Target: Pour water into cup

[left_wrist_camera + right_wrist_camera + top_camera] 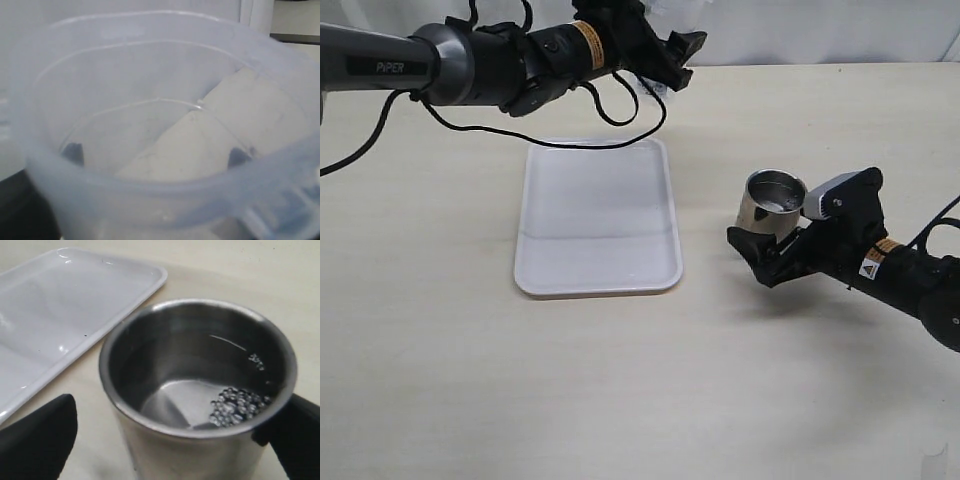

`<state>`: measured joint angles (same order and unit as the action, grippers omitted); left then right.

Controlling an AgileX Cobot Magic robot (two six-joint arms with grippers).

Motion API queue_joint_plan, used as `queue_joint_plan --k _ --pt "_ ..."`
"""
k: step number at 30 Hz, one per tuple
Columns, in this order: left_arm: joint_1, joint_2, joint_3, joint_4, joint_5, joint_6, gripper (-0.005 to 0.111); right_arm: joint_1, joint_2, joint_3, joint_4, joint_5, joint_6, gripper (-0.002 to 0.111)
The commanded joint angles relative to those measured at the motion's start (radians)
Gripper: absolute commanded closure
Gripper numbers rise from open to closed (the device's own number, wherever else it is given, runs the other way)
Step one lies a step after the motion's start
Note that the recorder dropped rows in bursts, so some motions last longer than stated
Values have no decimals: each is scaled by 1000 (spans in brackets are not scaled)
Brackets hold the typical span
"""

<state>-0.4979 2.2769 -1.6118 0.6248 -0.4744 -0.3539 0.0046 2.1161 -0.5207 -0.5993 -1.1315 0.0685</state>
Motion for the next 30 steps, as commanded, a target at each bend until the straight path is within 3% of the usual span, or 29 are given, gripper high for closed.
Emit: queue_joint_plan --k 1,8,15,19,30 --pt "47 -15 -8 88 -18 -140 107 -3 3 -9 -14 -22 6 15" --pt "127 -16 -8 346 -10 -378 107 -3 3 -14 -14 -22 6 15" --pt "217 -39 -6 485 -7 -539 107 -3 3 -14 -10 -25 6 15" --pt "284 -51 3 511 -15 -593 107 -3 3 -14 -10 -25 6 15" --pt "508 -55 118 447 -62 -550 107 -3 3 -14 -10 -38 6 15"
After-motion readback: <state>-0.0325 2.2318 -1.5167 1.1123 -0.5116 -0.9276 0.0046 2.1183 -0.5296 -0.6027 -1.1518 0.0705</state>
